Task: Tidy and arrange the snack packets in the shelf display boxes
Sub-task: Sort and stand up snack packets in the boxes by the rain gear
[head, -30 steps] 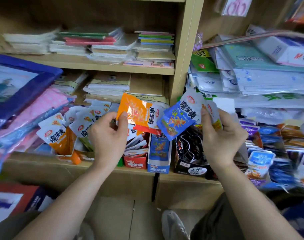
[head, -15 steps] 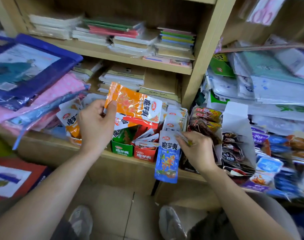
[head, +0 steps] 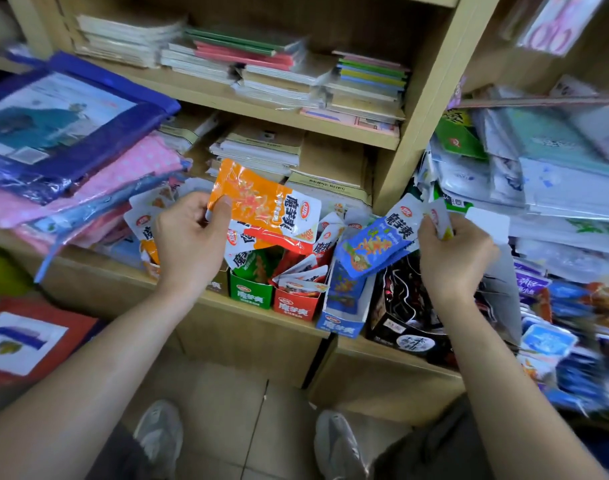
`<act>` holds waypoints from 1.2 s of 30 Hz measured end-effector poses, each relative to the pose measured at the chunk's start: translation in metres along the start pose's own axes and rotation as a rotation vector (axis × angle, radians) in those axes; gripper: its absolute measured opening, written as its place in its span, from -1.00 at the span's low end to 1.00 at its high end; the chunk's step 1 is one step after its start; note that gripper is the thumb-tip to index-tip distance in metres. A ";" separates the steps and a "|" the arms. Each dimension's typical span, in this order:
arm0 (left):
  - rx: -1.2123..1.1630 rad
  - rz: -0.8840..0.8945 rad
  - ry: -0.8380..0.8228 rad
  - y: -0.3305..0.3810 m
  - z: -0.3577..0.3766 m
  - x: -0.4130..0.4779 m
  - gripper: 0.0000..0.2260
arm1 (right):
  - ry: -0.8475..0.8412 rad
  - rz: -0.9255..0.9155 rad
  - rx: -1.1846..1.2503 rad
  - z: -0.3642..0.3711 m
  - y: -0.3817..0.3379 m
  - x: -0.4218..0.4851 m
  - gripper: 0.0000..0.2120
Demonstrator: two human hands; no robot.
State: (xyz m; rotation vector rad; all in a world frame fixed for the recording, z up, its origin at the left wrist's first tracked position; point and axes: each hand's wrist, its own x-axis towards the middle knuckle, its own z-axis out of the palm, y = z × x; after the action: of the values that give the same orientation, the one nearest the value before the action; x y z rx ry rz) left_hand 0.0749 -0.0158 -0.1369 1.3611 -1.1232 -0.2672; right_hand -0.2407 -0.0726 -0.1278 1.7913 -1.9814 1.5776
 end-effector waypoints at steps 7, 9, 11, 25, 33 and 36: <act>0.001 -0.028 0.016 0.003 0.003 0.000 -0.74 | -0.041 0.419 0.367 -0.016 0.007 -0.001 -0.80; 0.001 -0.025 0.020 0.003 0.004 0.000 -0.72 | 0.022 0.425 0.433 -0.019 0.002 -0.005 -0.76; -0.014 -0.020 0.021 0.003 0.004 -0.001 -0.70 | 0.114 0.308 0.390 -0.022 -0.005 -0.010 -0.73; -0.040 -0.022 0.011 0.001 0.003 -0.003 -0.73 | -0.349 -0.148 0.157 0.014 -0.022 -0.086 -0.70; -0.056 -0.005 0.000 0.004 0.002 -0.004 -0.75 | -0.780 -0.147 0.055 -0.001 -0.009 -0.082 -0.30; -0.046 0.005 -0.001 0.003 0.002 -0.003 -0.74 | -0.885 -0.088 0.146 -0.010 -0.010 -0.075 -0.34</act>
State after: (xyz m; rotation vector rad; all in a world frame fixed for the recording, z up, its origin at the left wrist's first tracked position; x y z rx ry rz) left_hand 0.0701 -0.0138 -0.1362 1.3177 -1.1147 -0.2877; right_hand -0.2135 -0.0104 -0.1629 2.9448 -2.0103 0.9809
